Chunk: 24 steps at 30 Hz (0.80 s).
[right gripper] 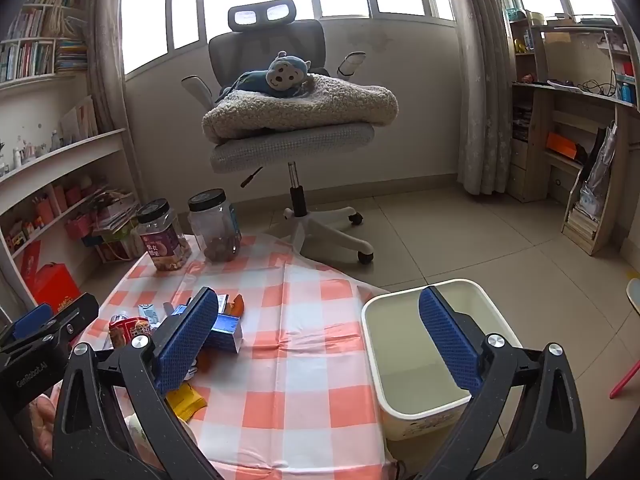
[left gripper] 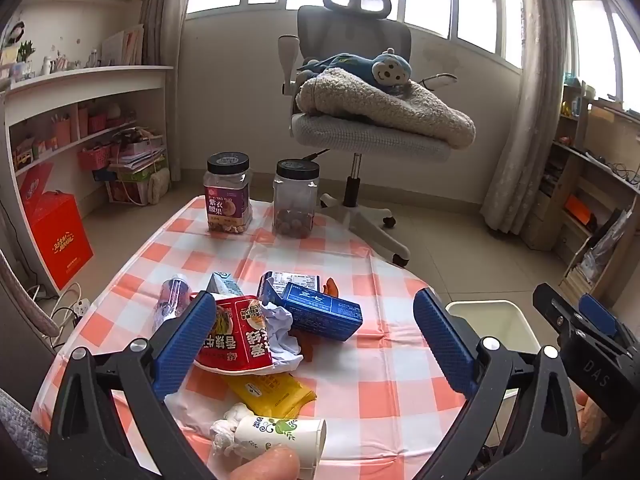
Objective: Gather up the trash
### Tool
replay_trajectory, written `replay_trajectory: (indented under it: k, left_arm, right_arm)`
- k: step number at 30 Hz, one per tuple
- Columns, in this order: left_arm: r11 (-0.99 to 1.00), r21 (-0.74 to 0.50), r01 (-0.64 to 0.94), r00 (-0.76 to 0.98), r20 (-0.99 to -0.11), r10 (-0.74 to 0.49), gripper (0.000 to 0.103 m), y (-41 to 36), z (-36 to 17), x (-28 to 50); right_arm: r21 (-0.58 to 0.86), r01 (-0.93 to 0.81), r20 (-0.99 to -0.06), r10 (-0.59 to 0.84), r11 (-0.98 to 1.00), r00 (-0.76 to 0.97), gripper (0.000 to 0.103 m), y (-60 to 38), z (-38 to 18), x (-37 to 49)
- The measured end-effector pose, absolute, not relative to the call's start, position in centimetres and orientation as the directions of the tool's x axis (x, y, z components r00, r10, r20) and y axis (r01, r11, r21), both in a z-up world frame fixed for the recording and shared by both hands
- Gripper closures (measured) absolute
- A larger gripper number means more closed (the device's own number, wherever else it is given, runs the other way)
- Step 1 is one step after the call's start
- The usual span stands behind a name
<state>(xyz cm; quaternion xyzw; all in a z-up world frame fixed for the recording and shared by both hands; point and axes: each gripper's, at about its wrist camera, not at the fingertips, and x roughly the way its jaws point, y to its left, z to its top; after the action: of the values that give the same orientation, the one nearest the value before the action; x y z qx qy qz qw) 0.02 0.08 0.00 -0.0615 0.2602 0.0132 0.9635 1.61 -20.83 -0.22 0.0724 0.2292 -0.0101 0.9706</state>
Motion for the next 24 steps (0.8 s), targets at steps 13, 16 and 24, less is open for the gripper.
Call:
replay_trajectory:
  k: [13,16,24]
  left_arm:
    - [0.994,-0.102,-0.034,0.858,-0.514,-0.023,0.007,-0.3,-0.4,0.1]
    - [0.994,-0.102,-0.031,0.857,-0.515,-0.026,0.007,-0.2,-0.2,0.1]
    - [0.995,-0.099,-0.032,0.858,-0.513,-0.024,0.007,-0.5,-0.4,0.0]
  right_arm:
    - [0.107,0.025,-0.433,0.024,0.994,0.901,0.007,-19.8,-0.5,1.4]
    - [0.105,0.022,-0.432,0.025,0.994,0.902,0.007,-19.8,-0.4,1.4]
    - [0.104,0.024,-0.434,0.024,0.994,0.900,0.007,-19.7,-0.4,1.4]
